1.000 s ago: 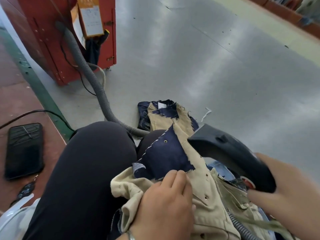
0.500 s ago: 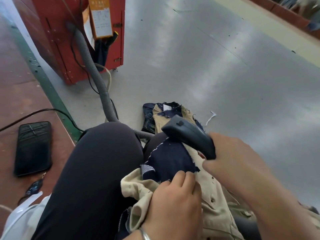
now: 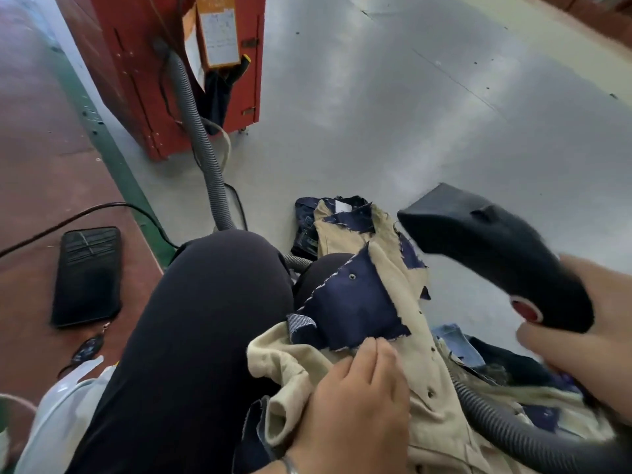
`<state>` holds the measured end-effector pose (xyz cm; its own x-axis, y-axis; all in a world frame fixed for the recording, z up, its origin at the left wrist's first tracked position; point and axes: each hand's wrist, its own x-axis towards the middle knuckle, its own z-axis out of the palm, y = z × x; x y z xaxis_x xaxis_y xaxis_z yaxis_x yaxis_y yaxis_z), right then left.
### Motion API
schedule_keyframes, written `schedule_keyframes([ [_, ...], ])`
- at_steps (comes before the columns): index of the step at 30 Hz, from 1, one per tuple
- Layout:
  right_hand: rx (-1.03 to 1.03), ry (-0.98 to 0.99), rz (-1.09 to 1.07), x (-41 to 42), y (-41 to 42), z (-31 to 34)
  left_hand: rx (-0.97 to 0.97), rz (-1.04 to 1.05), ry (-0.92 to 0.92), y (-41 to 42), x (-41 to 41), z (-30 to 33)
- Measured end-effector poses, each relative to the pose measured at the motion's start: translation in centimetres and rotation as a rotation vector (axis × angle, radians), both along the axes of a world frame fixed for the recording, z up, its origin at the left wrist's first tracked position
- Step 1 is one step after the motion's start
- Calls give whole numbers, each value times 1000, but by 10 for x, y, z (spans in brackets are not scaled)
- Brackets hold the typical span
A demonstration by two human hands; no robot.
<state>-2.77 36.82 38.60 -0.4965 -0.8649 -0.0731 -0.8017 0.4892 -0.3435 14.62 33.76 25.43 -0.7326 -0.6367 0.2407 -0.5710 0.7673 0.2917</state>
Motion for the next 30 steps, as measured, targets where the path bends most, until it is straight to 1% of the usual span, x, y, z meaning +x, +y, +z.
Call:
schedule_keyframes([
  [1, 7, -9, 5, 3, 11, -2, -24, 4, 19, 1, 0, -2],
  [3, 102, -2, 42, 7, 25, -7, -28, 21, 22, 3, 0, -2],
  [7, 370, 150, 105, 20, 24, -20, -15, -14, 15, 1, 1, 1],
  [9, 443, 205, 94, 28, 15, -27, -13, -22, 12, 0, 1, 3],
  [11, 460, 218, 91, 35, 4, -30, -11, -21, -13, -1, 1, 4],
  [16, 404, 184, 66, 39, -22, -28, 32, -13, -18, -2, 1, 5],
  [19, 320, 217, 67, 37, -41, -36, 25, -24, -1, -1, 0, 5],
  [21, 303, 223, 64, 33, -61, -43, 29, -19, 1, -1, 0, 6],
  [24, 257, 170, 15, 17, -85, -41, 40, -9, -31, 3, 1, 8],
  [27, 81, 95, -16, 1, -78, -26, 3, 7, -59, 10, 1, 10],
  [28, 41, 65, -17, -1, -70, -22, -7, 6, -28, 14, -1, 11],
  [30, 26, 27, -13, -2, -54, -17, -70, -60, 56, 29, -6, 10],
])
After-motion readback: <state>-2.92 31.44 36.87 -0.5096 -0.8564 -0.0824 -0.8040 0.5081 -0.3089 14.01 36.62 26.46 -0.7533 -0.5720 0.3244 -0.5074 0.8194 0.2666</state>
